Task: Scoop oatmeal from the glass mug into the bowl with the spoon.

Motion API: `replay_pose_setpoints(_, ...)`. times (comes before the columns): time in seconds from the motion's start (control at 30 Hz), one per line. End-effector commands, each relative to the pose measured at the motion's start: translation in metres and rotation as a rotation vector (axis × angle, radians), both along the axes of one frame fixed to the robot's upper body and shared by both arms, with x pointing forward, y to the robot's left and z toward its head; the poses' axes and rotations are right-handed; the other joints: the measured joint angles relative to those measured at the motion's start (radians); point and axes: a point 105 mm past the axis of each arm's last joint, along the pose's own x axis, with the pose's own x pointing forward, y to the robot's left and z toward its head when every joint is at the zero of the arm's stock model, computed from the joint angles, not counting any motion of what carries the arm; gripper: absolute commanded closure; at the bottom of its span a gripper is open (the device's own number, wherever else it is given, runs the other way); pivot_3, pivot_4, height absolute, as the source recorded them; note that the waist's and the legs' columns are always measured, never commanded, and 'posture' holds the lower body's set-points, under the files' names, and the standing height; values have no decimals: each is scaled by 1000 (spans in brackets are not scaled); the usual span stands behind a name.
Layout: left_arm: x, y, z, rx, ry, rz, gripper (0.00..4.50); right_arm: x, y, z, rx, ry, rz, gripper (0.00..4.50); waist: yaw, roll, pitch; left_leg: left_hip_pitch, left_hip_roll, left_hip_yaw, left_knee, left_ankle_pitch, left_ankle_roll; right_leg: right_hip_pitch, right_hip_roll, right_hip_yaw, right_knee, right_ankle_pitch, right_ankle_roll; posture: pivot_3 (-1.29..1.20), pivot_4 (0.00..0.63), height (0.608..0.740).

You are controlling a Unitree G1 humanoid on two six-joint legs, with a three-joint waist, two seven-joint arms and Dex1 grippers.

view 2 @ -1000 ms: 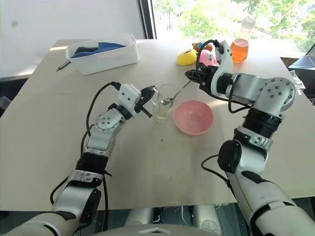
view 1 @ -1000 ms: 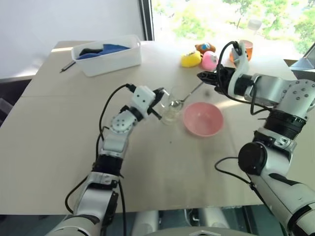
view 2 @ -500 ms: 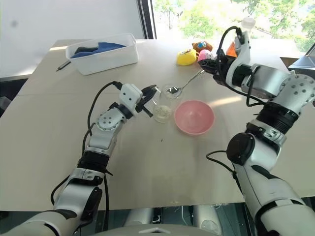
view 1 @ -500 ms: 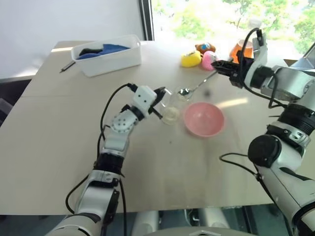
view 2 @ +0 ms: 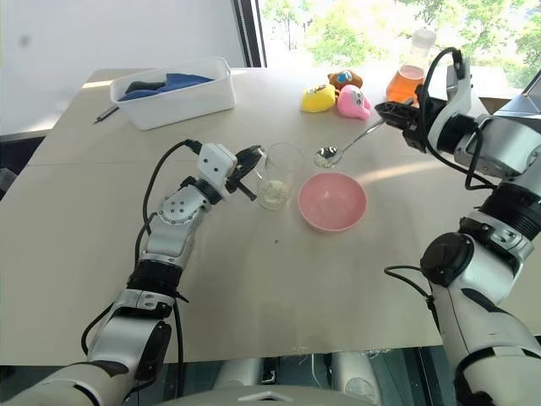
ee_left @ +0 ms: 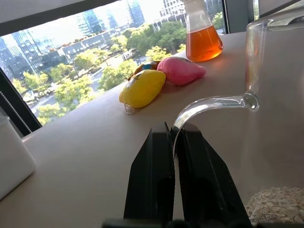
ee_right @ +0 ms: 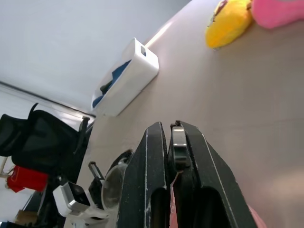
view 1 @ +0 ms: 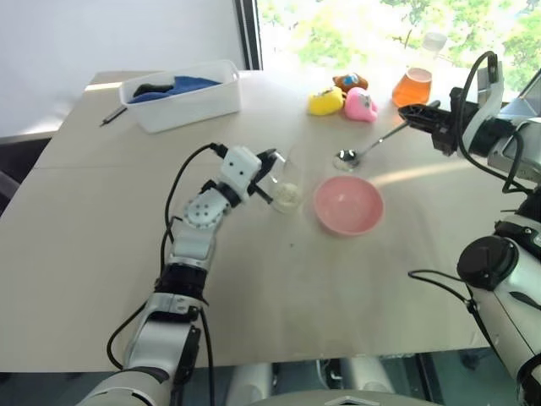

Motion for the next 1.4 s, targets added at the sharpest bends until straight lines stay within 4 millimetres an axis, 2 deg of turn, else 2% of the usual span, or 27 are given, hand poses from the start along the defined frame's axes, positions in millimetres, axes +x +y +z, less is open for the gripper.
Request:
replay_pose_setpoints(0.03, 1, 9, 2, -10, -8, 25, 4452, -13, 0, 5, -94, -82, 38, 4500, 1, 0, 0, 0, 0, 0, 0, 0, 0, 0, 0, 0, 0, 0, 0, 0, 150, 740)
replay_pose_setpoints(0.2, 2, 5, 3, -9, -9, 14, 4452, -21, 16, 9, -260, -239, 71, 4500, 1, 0, 0, 0, 0, -1, 0, -1, 2, 0, 1, 0, -1, 0, 0, 0, 150, 740)
replay_pose_setpoints(0.27, 3, 5, 4, -21, -11, 19, 4452, -27, 25, 9, -381, -336, 111, 4500, 2, 0, 0, 0, 0, -1, 0, -2, 3, 0, 1, 0, -1, 0, 0, 0, 150, 740)
replay_pose_setpoints(0.4, 3, 3, 3, -34, -3, 10, 4452, -40, 43, 16, -574, -602, 194, 4500, 2, 0, 0, 0, 0, -2, 0, -2, 4, 0, 1, -1, -1, 0, 1, 0, 150, 740)
replay_pose_setpoints(0.5, 2, 0, 3, -31, -1, 3, 4452, -55, 55, 13, -709, -773, 296, 4500, 4, 0, 0, 0, -1, -2, 0, -2, 4, 0, 2, -1, -1, 0, 1, 0, 150, 740)
replay_pose_setpoints(0.63, 2, -1, 2, -30, 2, -1, 4452, -57, 54, 5, -772, -818, 326, 4500, 5, 0, 0, 0, -1, -2, 1, -2, 3, 0, 2, -1, -1, 0, 1, 0, 150, 740)
replay_pose_setpoints(0.8, 3, 0, 2, -30, 4, 2, 4452, -32, 25, 6, -569, -588, 156, 4500, 6, 0, 0, 1, 0, -2, 2, 0, 0, 2, 2, -2, -1, 1, 1, 0, 150, 740)
replay_pose_setpoints(0.9, 2, 1, 0, -34, 7, 5, 4452, -17, 15, 19, -375, -476, 46, 4500, 5, 0, 0, 2, 0, -1, 2, 0, 0, 2, 1, -1, 0, 1, 1, 0, 150, 740)
replay_pose_setpoints(0.93, 2, 1, 0, -35, 8, 5, 4452, -16, 16, 23, -327, -461, 44, 4500, 3, 0, 0, 2, 0, 0, 2, 0, 0, 2, 1, -1, 0, 1, 1, 0, 150, 740)
replay_pose_setpoints(1.03, 0, 0, -2, -40, 11, 6, 4452, -15, 34, 52, -77, -438, 73, 4500, 1, 1, 0, 2, 1, 0, 1, 0, 0, 1, 3, 0, 0, 1, 1, 0, 150, 740)
replay_pose_setpoints(1.17, -2, 1, -4, -50, 13, 12, 4452, -19, 54, 66, 45, -424, 127, 4500, 7, 1, 0, 1, 1, -1, 1, 0, 0, 1, 2, -1, 0, 1, 1, 0, 150, 740)
replay_pose_setpoints(1.23, -3, 1, -4, -54, 14, 13, 4452, -22, 64, 62, 32, -411, 164, 4500, 9, 1, 0, 0, 1, 0, 1, 0, 0, 1, 0, -1, -1, 1, 1, 0, 150, 740)
replay_pose_setpoints(1.4, -6, 4, -3, -71, 14, 27, 4452, -24, 81, 32, -100, -357, 202, 4500, 3, 1, 0, 0, -1, 1, 1, 0, 0, 1, -2, -1, -1, 2, 3, 0, 150, 740)
